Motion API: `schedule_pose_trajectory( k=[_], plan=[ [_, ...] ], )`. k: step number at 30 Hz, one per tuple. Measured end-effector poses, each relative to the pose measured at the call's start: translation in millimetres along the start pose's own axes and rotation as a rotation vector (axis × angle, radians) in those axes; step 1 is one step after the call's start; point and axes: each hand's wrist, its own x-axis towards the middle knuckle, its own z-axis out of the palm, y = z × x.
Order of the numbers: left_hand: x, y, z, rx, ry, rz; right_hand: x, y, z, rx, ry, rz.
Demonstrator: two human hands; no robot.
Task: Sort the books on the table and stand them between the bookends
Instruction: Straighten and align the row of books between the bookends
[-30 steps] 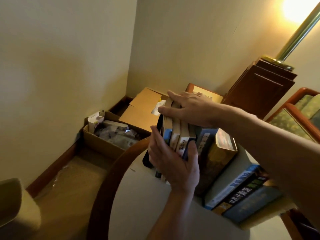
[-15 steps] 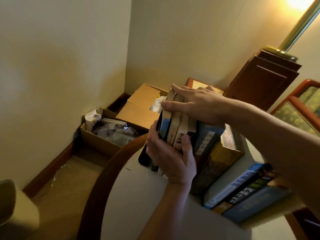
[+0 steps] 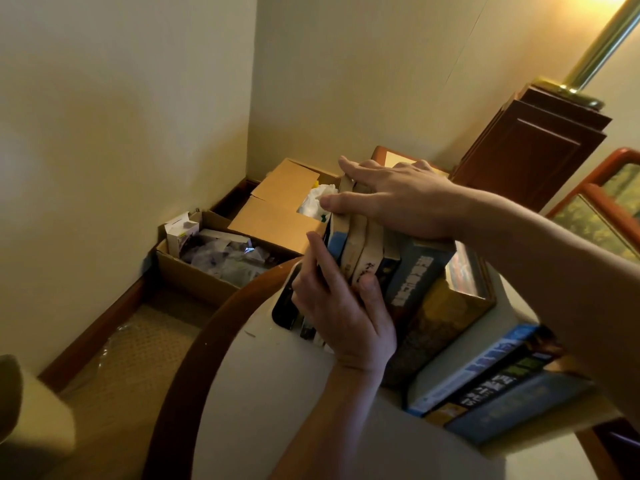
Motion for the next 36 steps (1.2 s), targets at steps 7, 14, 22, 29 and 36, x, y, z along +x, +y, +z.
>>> schedule_pose_trajectory(
  k=[7, 14, 22, 29, 36],
  plan=[
    [1.7, -5.2, 0.6, -0.009, 0.011, 0.031, -1.8, 3.9, 2.8, -0.04, 0.001, 0.014],
    [2.6, -8.7, -0.7, -0.02, -0.002, 0.043, -1.1, 2.0, 2.6, -0.023, 0.0, 0.037],
    [-5.9, 1.7, 4.7, -0.003, 0.017, -0.025, -7.5, -3.0, 1.3, -0.03, 0.018, 0.037],
    [-4.5, -1.6, 7.5, -0.008, 0.047, -0.019, -7.4, -3.0, 3.8, 0.028, 0.041, 0.066],
    [-4.9, 8.0, -5.2, -0.014, -0.047, -0.066, -18.3, 2.6, -2.2, 0.273, 0.141, 0.046]
  ],
)
